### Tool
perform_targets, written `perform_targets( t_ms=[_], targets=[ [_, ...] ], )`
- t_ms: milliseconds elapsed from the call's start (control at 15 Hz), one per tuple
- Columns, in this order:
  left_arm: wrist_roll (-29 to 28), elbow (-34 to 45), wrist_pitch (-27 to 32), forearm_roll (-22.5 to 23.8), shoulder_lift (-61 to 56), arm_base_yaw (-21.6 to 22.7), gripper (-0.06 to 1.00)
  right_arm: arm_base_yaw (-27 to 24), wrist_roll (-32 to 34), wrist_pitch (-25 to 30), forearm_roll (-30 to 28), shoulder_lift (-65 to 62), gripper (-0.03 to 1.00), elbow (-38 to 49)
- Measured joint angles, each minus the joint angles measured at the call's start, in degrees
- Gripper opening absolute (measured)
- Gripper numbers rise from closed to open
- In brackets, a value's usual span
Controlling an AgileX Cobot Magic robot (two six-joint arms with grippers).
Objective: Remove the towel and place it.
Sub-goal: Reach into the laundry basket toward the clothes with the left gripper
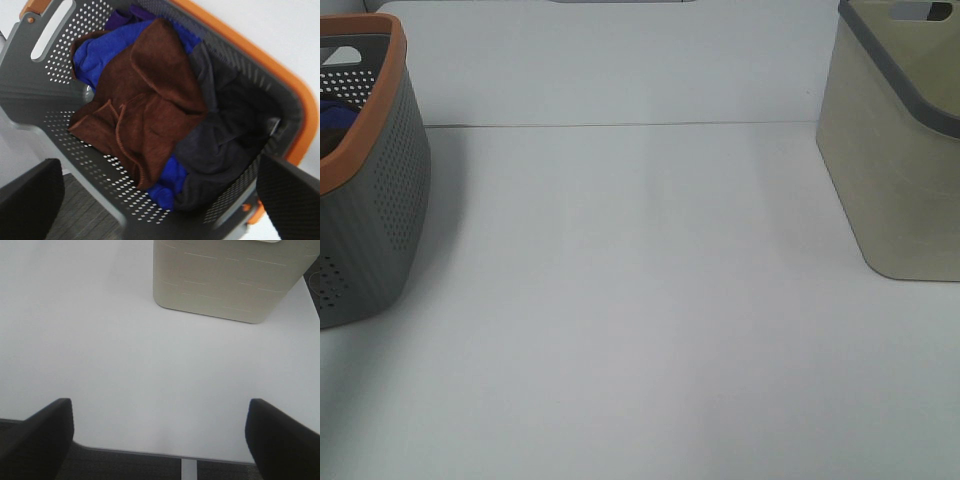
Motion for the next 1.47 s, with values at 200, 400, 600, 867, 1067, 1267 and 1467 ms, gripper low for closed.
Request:
perform_targets(
  t_ms=[200, 400, 600, 867, 1067, 1267, 1467],
  targets=[
    [10.0, -3.0, 0.0, 4.1, 8.1, 1.4, 0.99, 0.0, 0.0, 0.0, 0.0, 0.0, 0.91, 0.0],
    [15.6, -3.6, -0.8, 4.8, 17.1, 5.3, 0.99, 0.0, 0.0, 0.0, 0.0, 0.0, 0.91, 0.0],
    [17.0, -3.6, -8.8, 4.6, 25.3, 6.4, 0.99, 0.0, 0.0, 0.0, 0.0, 0.0, 0.91, 0.0],
    [19.4, -3.6, -14.8, 4.6, 34.0, 6.4, 0.99, 0.0, 0.0, 0.0, 0.0, 0.0, 0.91, 0.0],
    [20.8, -3.6, -15.7, 4.6, 35.8, 6.4, 0.95, 0.0, 0.0, 0.0, 0.0, 0.0, 0.91, 0.0],
    [22.4, -3.6, -15.7, 4.6, 35.8, 6.4, 0.9, 0.0, 0.0, 0.0, 0.0, 0.0, 0.91, 0.0],
    [22.5, -3.6, -15.3, 4.6, 35.8, 6.4, 0.8, 0.0, 0.0, 0.0, 0.0, 0.0, 0.91, 0.0]
  ],
)
